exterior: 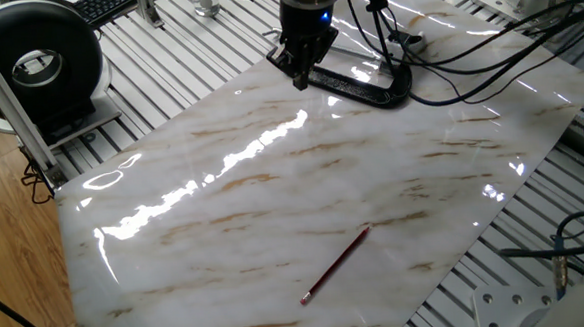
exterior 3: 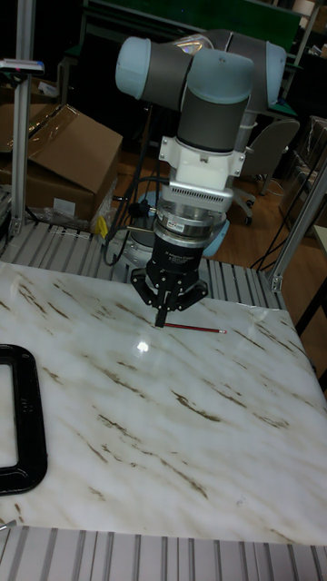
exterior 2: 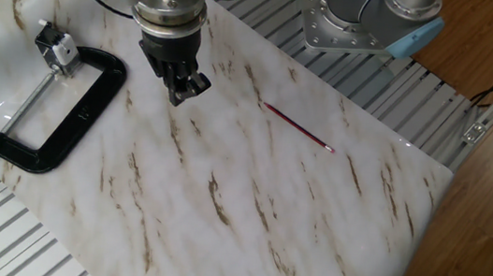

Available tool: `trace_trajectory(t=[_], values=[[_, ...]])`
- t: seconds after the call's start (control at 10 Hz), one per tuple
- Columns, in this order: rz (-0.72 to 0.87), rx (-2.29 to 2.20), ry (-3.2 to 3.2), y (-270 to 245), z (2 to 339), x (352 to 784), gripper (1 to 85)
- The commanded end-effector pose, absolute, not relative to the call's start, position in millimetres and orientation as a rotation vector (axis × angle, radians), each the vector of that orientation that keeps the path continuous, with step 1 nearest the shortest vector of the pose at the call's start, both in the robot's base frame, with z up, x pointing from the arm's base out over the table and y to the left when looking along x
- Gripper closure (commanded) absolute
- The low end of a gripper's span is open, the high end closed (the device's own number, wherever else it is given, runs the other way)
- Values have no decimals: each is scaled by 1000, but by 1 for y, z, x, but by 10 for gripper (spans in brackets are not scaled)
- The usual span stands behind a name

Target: Insert the pencil into the pencil sharpener

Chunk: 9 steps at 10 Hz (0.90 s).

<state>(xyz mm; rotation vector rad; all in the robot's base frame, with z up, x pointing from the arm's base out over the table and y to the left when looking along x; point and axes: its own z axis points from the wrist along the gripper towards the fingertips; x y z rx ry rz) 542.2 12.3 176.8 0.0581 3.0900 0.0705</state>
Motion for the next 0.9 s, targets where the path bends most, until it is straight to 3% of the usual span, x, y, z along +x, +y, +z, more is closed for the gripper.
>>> trace_trajectory(t=[0.0,0.8], values=[[78,43,3097,13,178,540,847],[66,-15,3133,20,173,593,847]])
